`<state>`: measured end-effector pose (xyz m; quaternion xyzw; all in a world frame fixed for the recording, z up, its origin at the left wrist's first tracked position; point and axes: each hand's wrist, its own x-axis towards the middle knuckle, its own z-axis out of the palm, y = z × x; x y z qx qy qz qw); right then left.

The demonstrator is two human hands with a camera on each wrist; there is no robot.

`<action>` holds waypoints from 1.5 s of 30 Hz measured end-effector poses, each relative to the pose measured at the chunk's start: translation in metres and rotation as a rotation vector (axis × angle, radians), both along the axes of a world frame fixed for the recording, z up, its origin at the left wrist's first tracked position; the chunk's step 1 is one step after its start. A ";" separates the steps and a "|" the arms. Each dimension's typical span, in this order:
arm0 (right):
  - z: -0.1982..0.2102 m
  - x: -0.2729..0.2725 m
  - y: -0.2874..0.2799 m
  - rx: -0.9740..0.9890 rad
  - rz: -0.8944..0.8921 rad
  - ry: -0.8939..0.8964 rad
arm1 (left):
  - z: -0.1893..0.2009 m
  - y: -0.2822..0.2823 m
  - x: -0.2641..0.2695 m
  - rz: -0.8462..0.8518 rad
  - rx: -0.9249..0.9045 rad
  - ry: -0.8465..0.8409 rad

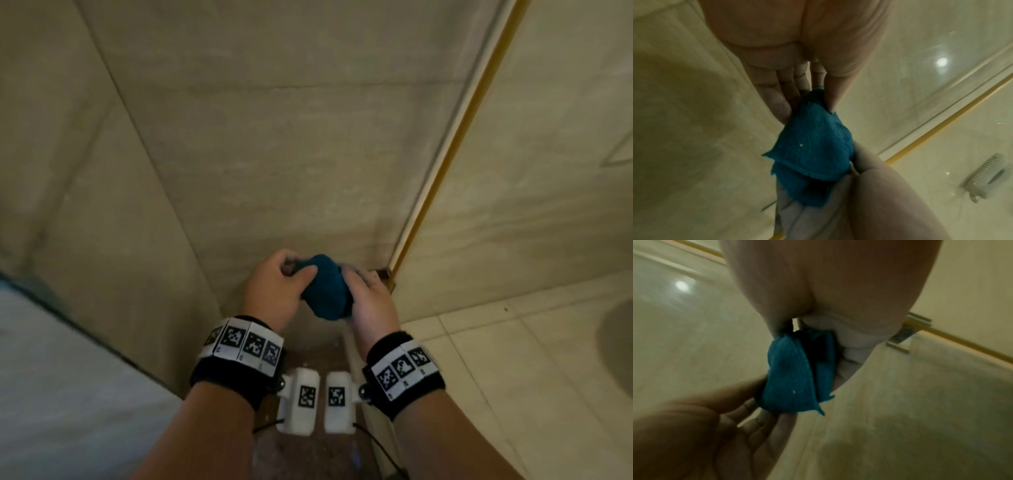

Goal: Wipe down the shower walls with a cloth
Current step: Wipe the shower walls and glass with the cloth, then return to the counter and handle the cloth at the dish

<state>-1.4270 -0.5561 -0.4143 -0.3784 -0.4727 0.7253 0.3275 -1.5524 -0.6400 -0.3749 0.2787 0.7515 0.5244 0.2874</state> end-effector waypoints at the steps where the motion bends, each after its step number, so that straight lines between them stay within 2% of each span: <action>1: -0.001 0.004 -0.005 -0.018 -0.007 -0.033 | 0.004 -0.005 0.004 0.008 -0.041 -0.009; 6: 0.023 0.022 -0.041 -0.289 -0.053 -0.038 | 0.038 -0.030 0.020 0.030 -0.128 -0.006; 11: 0.062 0.021 -0.056 -0.323 -0.078 0.020 | 0.087 -0.043 0.026 0.055 -0.167 -0.034; 13: 0.078 0.014 -0.057 -0.337 -0.111 0.031 | 0.110 -0.044 0.024 0.006 -0.180 0.024; 17: 0.114 0.011 -0.059 -0.276 -0.131 0.064 | 0.147 -0.044 0.012 -0.022 -0.150 0.043; 24: 0.179 0.028 -0.093 -0.240 -0.191 -0.016 | 0.203 -0.071 0.030 -0.020 -0.114 -0.112; 30: 0.248 0.063 -0.139 -0.219 -0.205 -0.098 | 0.250 -0.121 0.048 -0.069 -0.180 -0.183; 37: 0.326 0.094 -0.201 -0.158 -0.287 -0.097 | 0.307 -0.174 0.061 -0.102 -0.123 -0.155; 41: 0.373 0.118 -0.237 -0.155 -0.349 -0.058 | 0.355 -0.205 0.075 -0.141 -0.093 -0.181; 45: 0.428 0.143 -0.249 -0.085 -0.342 -0.088 | 0.409 -0.218 0.096 -0.199 -0.090 -0.184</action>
